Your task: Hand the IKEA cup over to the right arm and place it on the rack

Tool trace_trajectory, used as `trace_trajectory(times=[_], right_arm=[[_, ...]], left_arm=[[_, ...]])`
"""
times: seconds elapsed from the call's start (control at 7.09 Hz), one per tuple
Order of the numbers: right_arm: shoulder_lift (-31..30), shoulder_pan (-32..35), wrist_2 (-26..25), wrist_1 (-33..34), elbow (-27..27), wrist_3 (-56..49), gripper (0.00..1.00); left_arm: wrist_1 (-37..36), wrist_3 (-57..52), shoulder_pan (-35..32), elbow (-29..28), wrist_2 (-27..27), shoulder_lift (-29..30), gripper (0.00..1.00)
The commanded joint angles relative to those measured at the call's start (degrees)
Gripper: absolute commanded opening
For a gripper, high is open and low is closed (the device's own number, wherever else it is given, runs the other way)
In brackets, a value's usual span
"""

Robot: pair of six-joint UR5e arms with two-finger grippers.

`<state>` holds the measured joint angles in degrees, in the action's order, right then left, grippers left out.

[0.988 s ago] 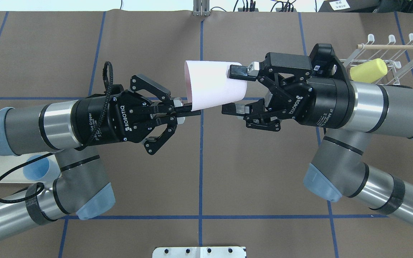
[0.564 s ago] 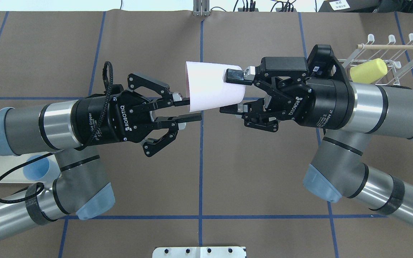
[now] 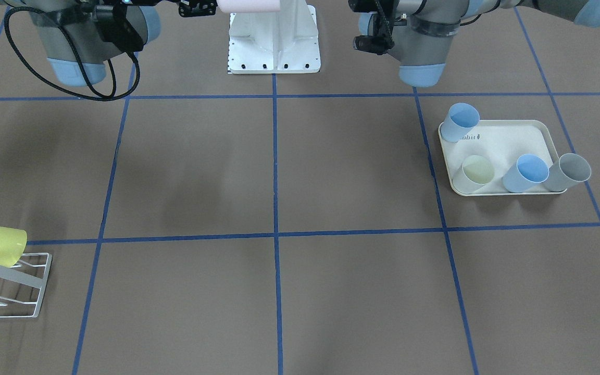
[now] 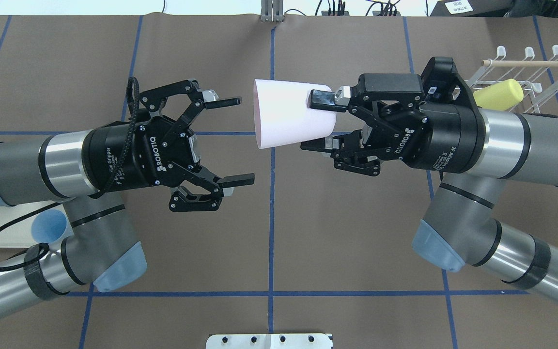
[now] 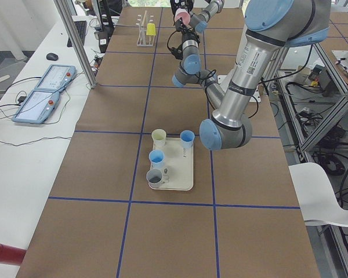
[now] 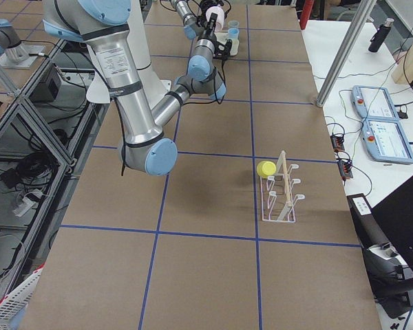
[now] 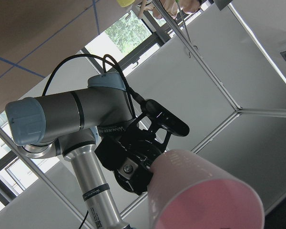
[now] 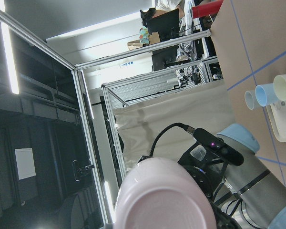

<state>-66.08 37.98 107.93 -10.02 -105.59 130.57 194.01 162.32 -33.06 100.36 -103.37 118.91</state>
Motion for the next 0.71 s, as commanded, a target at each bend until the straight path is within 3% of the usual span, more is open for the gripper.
trace_trajectory(times=[0.0, 0.28, 0.56], right_arm=[[-4.7, 5.1, 4.8, 3.8, 0.2, -8.4, 0.00], [-11.4, 11.9, 13.3, 13.5, 0.3, -23.6, 0.00], [-12.8, 25.6, 25.7, 28.7, 0.1, -34.2, 0.00]], left_arm=[[-2.5, -7.0, -5.0, 0.0, -3.9, -3.4, 0.99], [-10.6, -19.3, -12.3, 0.1, -14.5, -6.0, 0.99], [-20.3, -31.8, -17.4, -0.7, -17.7, -8.2, 1.00]])
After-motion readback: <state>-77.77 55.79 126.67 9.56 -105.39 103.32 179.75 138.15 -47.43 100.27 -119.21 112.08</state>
